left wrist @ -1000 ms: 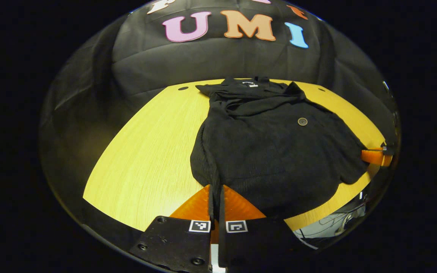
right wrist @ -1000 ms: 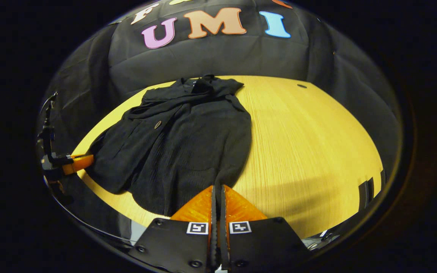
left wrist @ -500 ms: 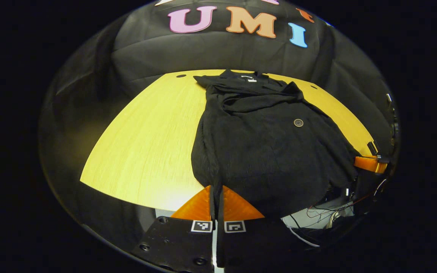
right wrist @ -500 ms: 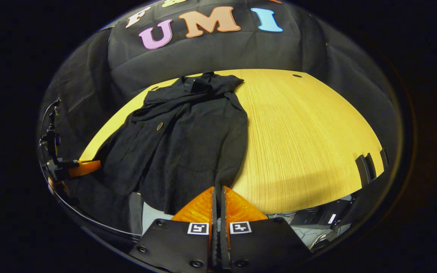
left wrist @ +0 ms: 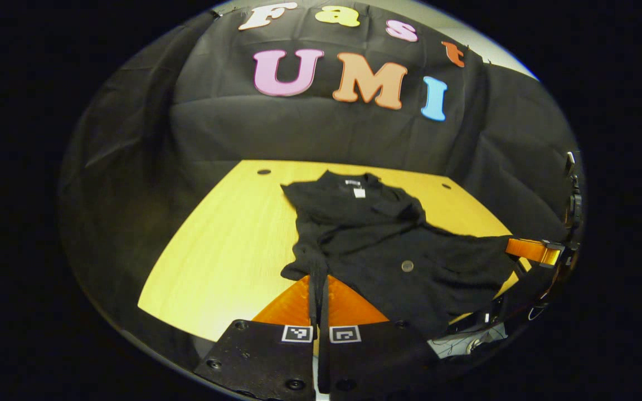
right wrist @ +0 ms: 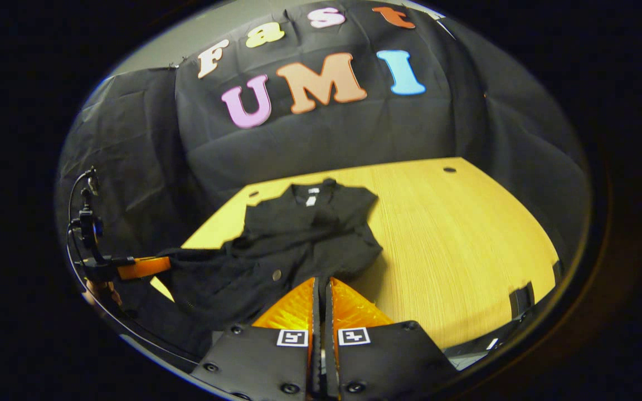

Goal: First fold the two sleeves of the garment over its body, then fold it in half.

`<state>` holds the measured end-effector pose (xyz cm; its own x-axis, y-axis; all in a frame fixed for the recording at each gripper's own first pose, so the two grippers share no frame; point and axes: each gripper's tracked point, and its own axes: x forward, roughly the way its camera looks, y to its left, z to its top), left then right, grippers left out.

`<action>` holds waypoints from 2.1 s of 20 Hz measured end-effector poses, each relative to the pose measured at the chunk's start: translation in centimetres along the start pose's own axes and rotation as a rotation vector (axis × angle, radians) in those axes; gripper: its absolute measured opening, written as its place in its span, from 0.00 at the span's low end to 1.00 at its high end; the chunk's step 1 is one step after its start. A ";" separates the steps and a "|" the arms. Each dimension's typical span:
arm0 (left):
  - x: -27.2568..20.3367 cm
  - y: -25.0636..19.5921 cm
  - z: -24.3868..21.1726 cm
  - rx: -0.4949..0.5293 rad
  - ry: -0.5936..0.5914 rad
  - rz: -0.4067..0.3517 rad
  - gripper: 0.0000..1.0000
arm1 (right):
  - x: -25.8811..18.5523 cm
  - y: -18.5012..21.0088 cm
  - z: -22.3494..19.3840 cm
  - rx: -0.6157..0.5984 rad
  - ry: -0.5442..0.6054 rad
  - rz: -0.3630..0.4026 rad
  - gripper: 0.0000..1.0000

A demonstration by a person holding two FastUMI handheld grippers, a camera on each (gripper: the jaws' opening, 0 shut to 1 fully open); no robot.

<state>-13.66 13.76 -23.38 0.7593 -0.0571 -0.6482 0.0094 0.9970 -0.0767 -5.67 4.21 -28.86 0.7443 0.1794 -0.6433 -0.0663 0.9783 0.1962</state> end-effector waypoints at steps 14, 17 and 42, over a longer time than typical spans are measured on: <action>11.8 2.5 15.5 0.019 -0.174 0.051 0.00 | 9.5 -0.7 16.6 -0.015 -0.166 0.035 0.05; 14.8 2.6 17.0 0.037 -0.168 0.051 0.00 | 12.1 -2.1 18.4 -0.001 -0.161 0.018 0.05; 4.6 -1.9 27.5 0.167 -0.584 0.145 0.99 | -0.2 -0.8 27.0 -0.060 -0.629 -0.209 0.93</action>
<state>7.75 13.00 -5.38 0.9905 0.0700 -0.1182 -0.0543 0.9899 0.1313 12.18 0.58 -8.95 0.9902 -0.0918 -0.1055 0.0986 0.9932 0.0611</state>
